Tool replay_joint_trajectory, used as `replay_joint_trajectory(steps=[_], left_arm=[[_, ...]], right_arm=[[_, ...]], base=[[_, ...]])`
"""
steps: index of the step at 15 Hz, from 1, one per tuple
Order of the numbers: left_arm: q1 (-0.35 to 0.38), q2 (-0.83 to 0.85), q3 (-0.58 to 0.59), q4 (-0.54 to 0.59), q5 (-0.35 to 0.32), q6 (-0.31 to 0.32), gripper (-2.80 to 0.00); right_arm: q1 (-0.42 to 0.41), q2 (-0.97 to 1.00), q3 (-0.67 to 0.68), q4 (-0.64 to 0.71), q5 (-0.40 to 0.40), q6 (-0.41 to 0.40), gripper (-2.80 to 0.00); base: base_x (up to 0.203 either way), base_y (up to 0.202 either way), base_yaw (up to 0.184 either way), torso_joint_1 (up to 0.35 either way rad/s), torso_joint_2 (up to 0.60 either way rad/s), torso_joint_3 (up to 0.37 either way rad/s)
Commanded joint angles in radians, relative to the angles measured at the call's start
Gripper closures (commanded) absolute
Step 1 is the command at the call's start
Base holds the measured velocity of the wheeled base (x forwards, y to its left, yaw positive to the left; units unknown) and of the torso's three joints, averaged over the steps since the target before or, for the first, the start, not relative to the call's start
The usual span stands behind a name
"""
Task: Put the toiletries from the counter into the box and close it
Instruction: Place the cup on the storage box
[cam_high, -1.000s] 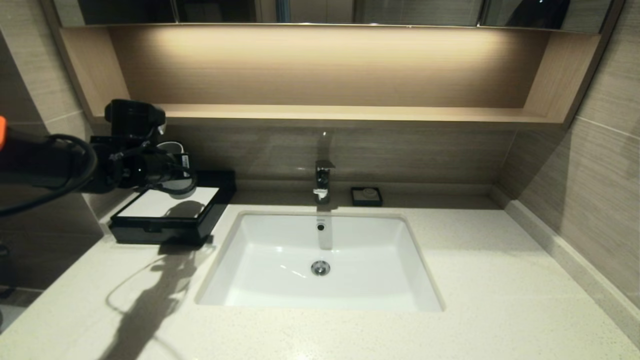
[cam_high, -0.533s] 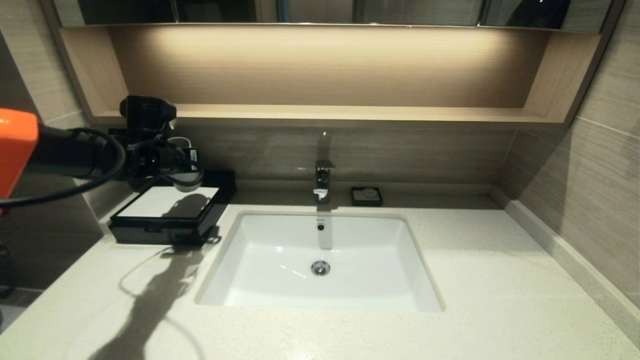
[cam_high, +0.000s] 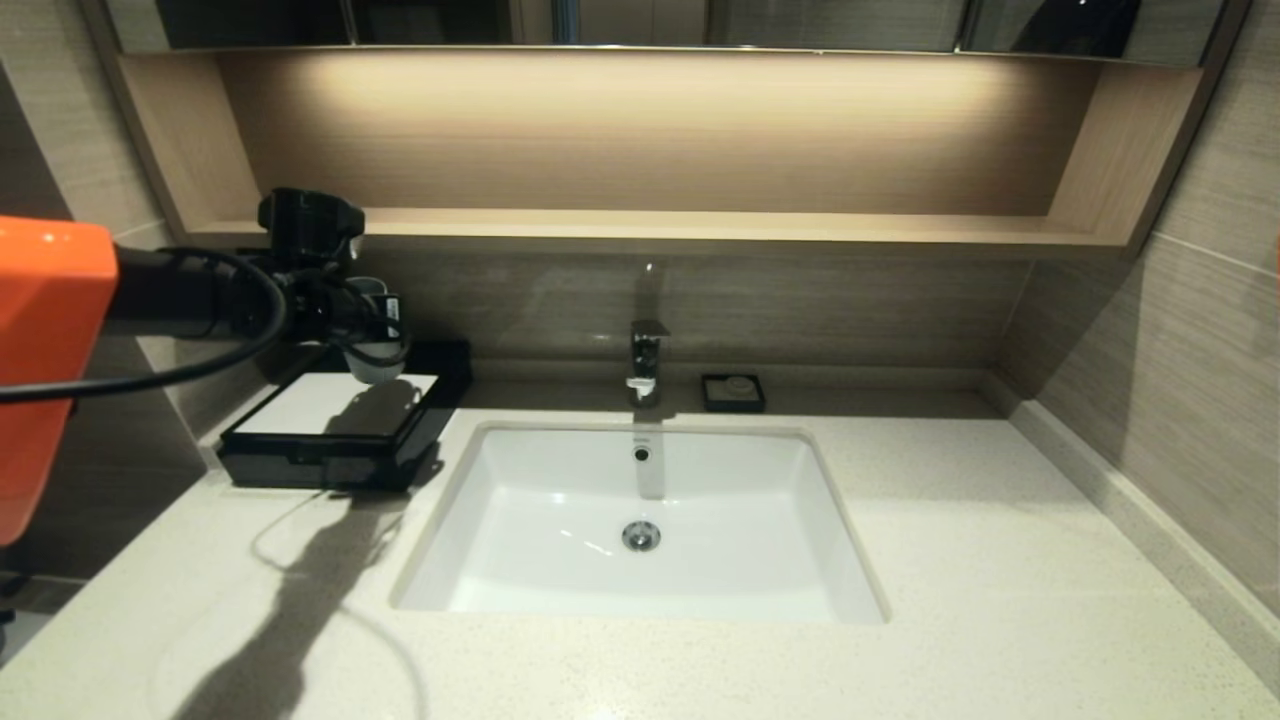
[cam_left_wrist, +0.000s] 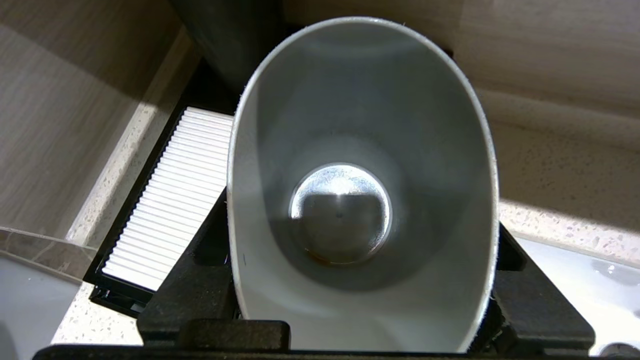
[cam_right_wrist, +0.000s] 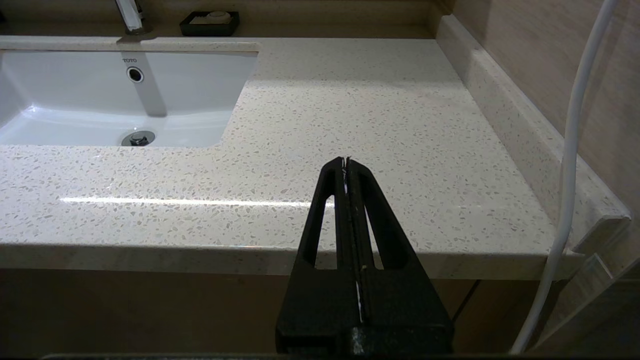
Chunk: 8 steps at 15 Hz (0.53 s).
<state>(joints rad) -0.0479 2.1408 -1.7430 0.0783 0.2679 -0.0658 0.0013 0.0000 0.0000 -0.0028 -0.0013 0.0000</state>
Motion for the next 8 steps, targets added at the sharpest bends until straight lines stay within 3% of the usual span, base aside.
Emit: replay_joint_trajectory(steps=[1, 8], left_arm=[[0.004, 0.01, -0.012, 0.013, 0.002, 0.004, 0.0], [0.005, 0.011, 0.042, 0.021, -0.007, -0.007, 0.0]], right_arm=[[0.0, 0.0, 0.002, 0.0, 0.0, 0.0, 0.0], [0.0, 0.0, 0.002, 0.0, 0.0, 0.0, 0.0]], base=[[0.0, 0.0, 0.0, 0.0, 0.0, 0.0], [0.0, 0.0, 0.0, 0.0, 0.0, 0.0]])
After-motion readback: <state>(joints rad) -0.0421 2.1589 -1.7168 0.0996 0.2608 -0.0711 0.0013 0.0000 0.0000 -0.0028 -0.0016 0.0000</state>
